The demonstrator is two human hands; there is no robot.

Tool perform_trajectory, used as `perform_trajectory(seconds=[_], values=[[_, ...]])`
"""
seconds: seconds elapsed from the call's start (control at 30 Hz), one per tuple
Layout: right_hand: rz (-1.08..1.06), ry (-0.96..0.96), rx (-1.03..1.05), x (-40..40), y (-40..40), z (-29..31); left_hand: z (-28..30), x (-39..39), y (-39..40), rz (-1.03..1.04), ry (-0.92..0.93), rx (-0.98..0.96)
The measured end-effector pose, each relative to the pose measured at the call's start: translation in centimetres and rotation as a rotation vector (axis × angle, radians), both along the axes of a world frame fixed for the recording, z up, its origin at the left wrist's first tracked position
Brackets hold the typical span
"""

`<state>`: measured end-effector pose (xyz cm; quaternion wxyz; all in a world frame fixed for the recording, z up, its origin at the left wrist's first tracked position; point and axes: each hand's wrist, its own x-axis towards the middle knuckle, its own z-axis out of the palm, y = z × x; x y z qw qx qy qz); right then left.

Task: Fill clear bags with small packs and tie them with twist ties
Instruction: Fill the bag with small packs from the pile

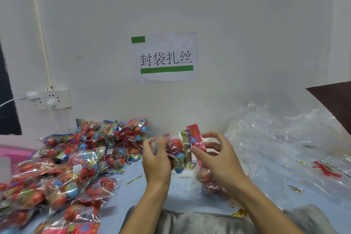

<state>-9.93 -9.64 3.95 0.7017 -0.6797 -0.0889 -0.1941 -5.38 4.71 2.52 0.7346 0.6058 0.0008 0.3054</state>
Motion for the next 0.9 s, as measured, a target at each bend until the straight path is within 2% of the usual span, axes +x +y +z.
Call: perform_trajectory(seconds=[0.13, 0.23, 0.33, 0.4, 0.5, 0.67, 0.9], values=[[-0.015, -0.053, -0.057, 0.0, -0.5, 0.3, -0.2, 0.2, 0.2, -0.032, 0.046, -0.065], [0.021, -0.041, -0.182, -0.2, -0.2, 0.0, -0.1, 0.0, -0.1, -0.081, 0.024, -0.058], [0.051, 0.006, -0.193, 0.0, 0.0, -0.4, -0.1, -0.1, -0.2, -0.088, 0.005, -0.005], [-0.036, -0.005, -0.231, 0.4, -0.1, -0.6, -0.2, -0.1, -0.1, -0.03, 0.004, 0.059], [-0.17, -0.031, -0.412, 0.8, -0.1, -0.8, -0.3, 0.0, 0.1, 0.04, 0.011, 0.133], [-0.13, -0.02, -0.492, 1.0, 0.4, -1.1, -0.2, -0.1, -0.1, -0.045, 0.041, 0.117], [-0.154, 0.031, -0.312, 0.5, 0.2, -0.7, 0.1, -0.8, -0.6, -0.224, 0.087, 0.167]])
